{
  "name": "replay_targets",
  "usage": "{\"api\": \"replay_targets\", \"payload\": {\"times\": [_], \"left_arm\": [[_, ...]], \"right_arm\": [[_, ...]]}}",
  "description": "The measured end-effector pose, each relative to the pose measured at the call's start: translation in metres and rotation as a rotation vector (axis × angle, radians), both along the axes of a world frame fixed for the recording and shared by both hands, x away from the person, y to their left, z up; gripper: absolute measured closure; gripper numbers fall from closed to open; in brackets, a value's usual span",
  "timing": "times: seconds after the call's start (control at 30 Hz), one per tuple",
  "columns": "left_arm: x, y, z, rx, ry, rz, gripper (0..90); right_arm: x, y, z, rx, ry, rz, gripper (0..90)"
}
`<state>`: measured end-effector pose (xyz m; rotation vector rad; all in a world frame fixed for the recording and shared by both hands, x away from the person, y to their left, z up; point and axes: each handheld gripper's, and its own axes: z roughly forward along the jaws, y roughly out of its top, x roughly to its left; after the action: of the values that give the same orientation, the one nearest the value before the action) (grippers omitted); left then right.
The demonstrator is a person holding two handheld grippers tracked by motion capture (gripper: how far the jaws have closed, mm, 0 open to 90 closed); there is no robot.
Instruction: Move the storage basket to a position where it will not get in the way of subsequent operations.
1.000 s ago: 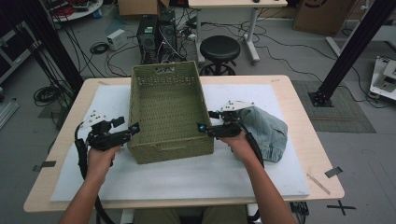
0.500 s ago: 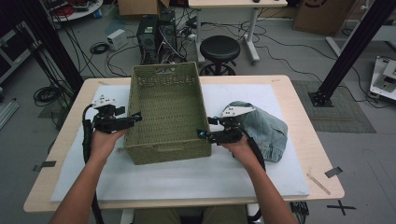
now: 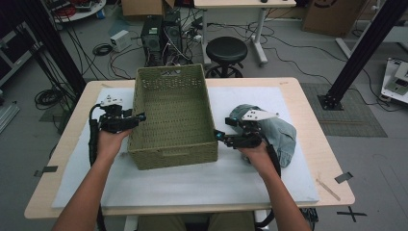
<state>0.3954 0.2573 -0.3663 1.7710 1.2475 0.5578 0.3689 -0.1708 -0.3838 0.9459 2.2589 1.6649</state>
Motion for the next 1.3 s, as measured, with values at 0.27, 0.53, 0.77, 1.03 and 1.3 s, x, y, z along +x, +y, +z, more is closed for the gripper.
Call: {"api": "replay_targets", "payload": {"times": [0.27,0.53,0.77,1.03,1.3], "left_arm": [[0.003,0.0,0.004,0.052,0.018,0.055,63.5],[0.007,-0.011,0.01,0.125,0.056,0.138,70.3],[0.009,-0.012,0.012,0.132,0.067,0.159,73.5],[0.01,-0.009,0.011,0.039,0.097,0.23,77.7],[0.009,0.006,0.01,0.019,0.089,0.21,78.3]], "right_arm": [[-0.001,0.0,0.001,-0.005,-0.005,0.008,24.2],[-0.002,-0.001,0.002,-0.003,-0.011,0.006,24.2],[-0.004,-0.005,0.002,0.003,-0.014,-0.002,24.5],[-0.005,-0.009,0.001,0.01,-0.012,-0.008,24.7],[-0.006,-0.011,0.002,0.009,-0.009,-0.013,24.8]]}}
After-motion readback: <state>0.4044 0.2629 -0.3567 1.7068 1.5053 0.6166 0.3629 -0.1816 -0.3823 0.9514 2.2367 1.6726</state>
